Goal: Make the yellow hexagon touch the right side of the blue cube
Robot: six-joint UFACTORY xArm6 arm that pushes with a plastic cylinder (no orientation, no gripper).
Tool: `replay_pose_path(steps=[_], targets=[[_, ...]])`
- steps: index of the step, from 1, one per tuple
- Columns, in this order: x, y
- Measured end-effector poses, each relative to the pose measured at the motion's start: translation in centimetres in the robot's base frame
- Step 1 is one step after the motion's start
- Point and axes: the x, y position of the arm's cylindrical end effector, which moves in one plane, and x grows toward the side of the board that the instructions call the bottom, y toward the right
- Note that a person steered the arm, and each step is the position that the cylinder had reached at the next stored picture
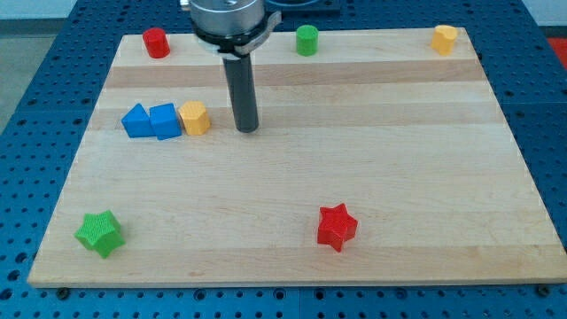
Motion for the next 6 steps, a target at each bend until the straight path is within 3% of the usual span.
replay_pose_path(steps=[2, 6], targets=[[-3.7, -1.5], [-3.8, -8.6]])
